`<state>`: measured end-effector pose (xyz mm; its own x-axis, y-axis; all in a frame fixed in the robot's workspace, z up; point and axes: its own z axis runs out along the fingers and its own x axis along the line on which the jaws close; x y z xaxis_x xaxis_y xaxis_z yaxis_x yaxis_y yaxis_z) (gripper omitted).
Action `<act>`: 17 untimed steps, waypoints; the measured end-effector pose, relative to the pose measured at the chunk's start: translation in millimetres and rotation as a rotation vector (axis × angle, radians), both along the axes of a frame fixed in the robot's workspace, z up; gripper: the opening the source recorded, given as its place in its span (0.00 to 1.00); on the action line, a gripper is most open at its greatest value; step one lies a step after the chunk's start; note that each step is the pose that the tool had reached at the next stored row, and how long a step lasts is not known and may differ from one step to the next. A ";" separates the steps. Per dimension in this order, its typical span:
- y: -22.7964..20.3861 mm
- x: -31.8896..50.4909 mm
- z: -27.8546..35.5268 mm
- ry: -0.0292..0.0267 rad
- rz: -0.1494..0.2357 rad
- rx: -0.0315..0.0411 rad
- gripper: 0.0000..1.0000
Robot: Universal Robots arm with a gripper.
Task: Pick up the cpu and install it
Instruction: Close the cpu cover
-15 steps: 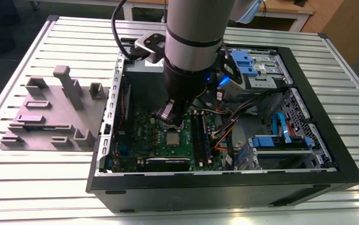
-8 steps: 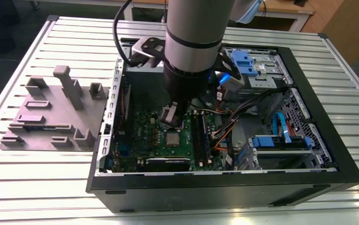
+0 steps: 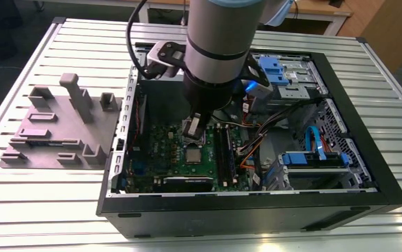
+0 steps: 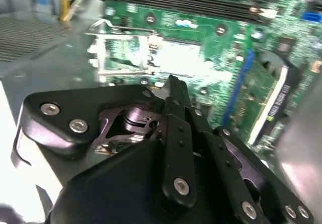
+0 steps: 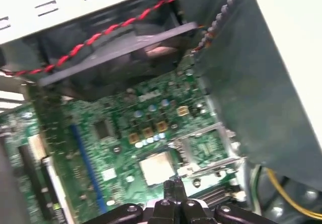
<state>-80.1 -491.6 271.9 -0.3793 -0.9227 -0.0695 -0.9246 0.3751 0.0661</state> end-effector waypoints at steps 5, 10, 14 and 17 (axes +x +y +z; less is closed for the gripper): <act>-0.2 10.4 -3.9 0.0001 0.000 0.0331 0.10; -0.2 18.1 -9.1 0.0002 0.000 0.0331 0.10; -0.2 19.0 -11.5 0.0003 0.000 0.0328 0.10; -0.2 19.1 -11.6 0.0003 0.000 0.0329 0.10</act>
<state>-61.1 -491.8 260.3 -0.3793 -0.9199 -0.0998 -0.9246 0.3727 0.0787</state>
